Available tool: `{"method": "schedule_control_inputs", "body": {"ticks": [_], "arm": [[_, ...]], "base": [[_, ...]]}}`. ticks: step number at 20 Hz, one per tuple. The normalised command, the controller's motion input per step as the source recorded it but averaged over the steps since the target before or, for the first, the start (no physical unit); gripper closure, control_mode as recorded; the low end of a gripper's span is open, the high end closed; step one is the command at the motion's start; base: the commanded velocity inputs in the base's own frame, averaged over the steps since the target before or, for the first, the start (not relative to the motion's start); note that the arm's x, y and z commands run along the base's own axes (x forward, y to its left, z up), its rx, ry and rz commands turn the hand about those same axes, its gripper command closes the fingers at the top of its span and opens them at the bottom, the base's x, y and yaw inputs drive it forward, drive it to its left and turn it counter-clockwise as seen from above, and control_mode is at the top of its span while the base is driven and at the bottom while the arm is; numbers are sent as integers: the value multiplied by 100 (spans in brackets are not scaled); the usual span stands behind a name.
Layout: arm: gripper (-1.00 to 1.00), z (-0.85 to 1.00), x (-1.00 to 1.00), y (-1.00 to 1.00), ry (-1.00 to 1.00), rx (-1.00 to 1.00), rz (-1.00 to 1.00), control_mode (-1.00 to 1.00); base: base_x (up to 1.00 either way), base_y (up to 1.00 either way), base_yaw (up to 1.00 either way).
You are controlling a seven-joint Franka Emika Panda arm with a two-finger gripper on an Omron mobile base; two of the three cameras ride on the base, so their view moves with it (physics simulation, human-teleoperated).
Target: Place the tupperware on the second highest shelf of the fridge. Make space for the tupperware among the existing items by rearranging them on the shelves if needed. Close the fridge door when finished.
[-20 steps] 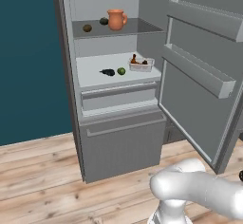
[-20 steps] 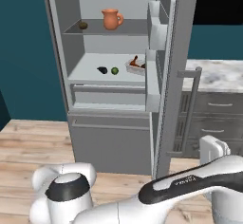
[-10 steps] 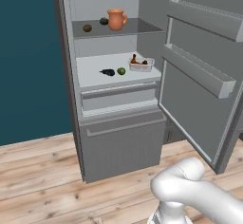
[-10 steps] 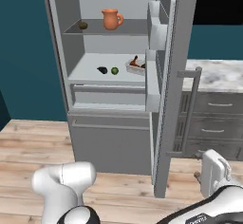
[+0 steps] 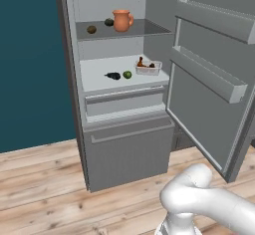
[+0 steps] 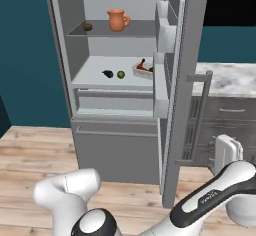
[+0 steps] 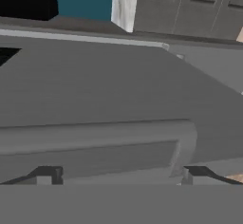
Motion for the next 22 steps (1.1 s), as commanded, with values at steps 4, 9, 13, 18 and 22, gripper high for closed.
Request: {"method": "schedule_control_inputs", "body": {"ticks": [4,9,13,18,22], "arm": [[-100,-16,34,-34,0,1,0,-100],[-100,-26,27,-49,0,3,1,-100],[-100,-15,74,-16,2,7,5,-100],[-100,-12,78,0,10,7,15,-100],[-100,-21,62,0,12,7,23,-100]], "base": [[0,0,0],[0,0,0],[0,0,0],[0,0,0],[0,0,0]]}}
